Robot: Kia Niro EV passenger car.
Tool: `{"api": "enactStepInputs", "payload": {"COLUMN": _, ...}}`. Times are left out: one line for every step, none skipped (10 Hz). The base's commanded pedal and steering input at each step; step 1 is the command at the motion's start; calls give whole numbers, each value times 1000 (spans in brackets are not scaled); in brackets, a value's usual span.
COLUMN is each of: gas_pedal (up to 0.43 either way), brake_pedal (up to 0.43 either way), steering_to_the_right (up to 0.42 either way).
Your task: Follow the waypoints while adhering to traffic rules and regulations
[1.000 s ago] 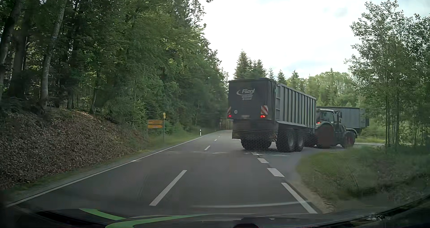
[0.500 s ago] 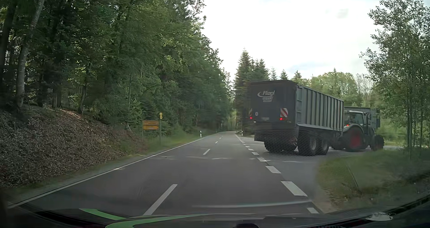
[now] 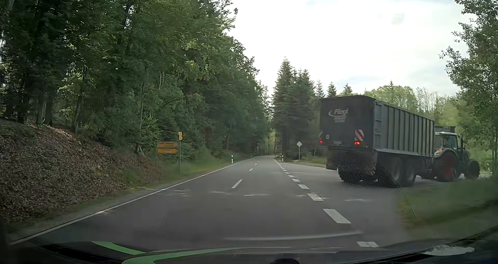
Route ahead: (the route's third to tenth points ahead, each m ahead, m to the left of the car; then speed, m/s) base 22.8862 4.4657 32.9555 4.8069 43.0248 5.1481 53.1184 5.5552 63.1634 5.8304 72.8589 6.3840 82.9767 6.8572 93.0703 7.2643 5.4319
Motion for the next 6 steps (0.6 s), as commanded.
{"api": "enactStepInputs", "payload": {"gas_pedal": 520, "brake_pedal": 0, "steering_to_the_right": -2}}
{"api": "enactStepInputs", "payload": {"gas_pedal": 512, "brake_pedal": 0, "steering_to_the_right": -2}}
{"api": "enactStepInputs", "payload": {"gas_pedal": 500, "brake_pedal": 0, "steering_to_the_right": -1}}
{"api": "enactStepInputs", "payload": {"gas_pedal": 500, "brake_pedal": 0, "steering_to_the_right": 0}}
{"api": "enactStepInputs", "payload": {"gas_pedal": 500, "brake_pedal": 0, "steering_to_the_right": 1}}
{"api": "enactStepInputs", "payload": {"gas_pedal": 488, "brake_pedal": 0, "steering_to_the_right": 1}}
